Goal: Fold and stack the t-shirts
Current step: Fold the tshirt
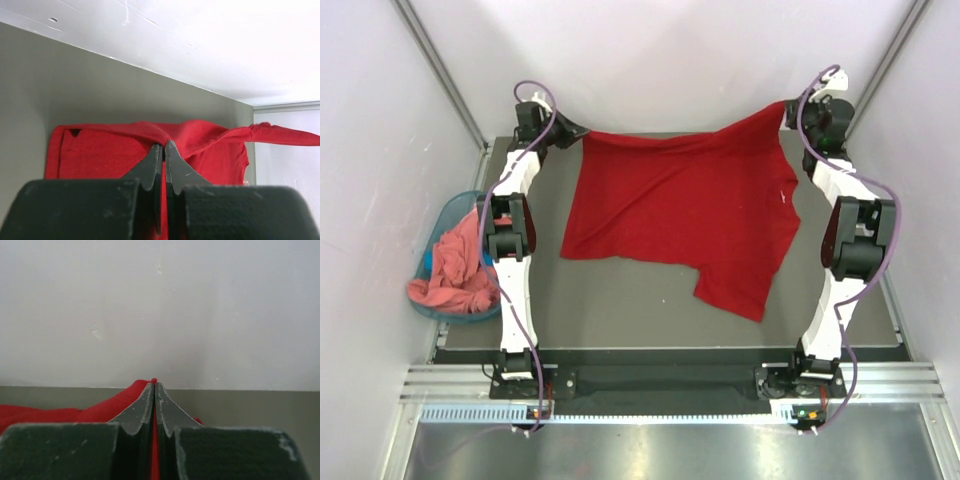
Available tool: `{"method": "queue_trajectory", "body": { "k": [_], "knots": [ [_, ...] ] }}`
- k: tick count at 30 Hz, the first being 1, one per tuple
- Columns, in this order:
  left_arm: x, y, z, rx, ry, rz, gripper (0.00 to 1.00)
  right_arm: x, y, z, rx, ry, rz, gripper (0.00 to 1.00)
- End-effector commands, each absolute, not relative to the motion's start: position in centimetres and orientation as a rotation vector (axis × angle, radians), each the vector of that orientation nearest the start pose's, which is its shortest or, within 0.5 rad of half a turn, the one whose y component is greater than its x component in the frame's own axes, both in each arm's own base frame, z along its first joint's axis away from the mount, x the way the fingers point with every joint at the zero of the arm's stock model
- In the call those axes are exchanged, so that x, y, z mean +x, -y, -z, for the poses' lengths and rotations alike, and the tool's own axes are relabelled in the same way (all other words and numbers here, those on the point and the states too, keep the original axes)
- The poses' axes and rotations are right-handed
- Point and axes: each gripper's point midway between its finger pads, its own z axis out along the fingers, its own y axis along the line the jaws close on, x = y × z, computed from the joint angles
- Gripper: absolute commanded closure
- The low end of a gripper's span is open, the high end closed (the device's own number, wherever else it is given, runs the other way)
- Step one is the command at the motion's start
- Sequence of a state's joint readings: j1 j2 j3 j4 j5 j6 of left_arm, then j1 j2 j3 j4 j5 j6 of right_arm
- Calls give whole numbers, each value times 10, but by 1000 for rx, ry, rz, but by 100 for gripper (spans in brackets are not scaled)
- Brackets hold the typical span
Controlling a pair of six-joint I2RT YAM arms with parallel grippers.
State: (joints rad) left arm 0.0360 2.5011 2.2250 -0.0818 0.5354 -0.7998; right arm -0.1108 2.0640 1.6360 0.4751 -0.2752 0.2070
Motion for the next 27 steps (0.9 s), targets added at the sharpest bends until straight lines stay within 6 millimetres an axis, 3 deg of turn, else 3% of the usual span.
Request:
{"method": "queue_trajectory", "body": {
  "k": [1, 9, 15, 22, 27],
  "knots": [
    [678, 84, -192, -372, -1886, 995, 100, 627, 32, -291, 65, -1507, -271, 100],
    [655, 84, -147, -427, -2057, 973, 100, 590, 46, -241, 160, -1687, -253, 100],
    [636, 80, -132, -429, -2169, 895, 100, 557, 66, -215, 266, -1800, -185, 100],
    [605, 78, -99, -446, -2325, 804, 100, 508, 58, -167, 364, -1954, -213, 100],
    [590, 82, -85, -426, -2393, 736, 100, 484, 51, -139, 409, -2024, -234, 100]
  ]
}}
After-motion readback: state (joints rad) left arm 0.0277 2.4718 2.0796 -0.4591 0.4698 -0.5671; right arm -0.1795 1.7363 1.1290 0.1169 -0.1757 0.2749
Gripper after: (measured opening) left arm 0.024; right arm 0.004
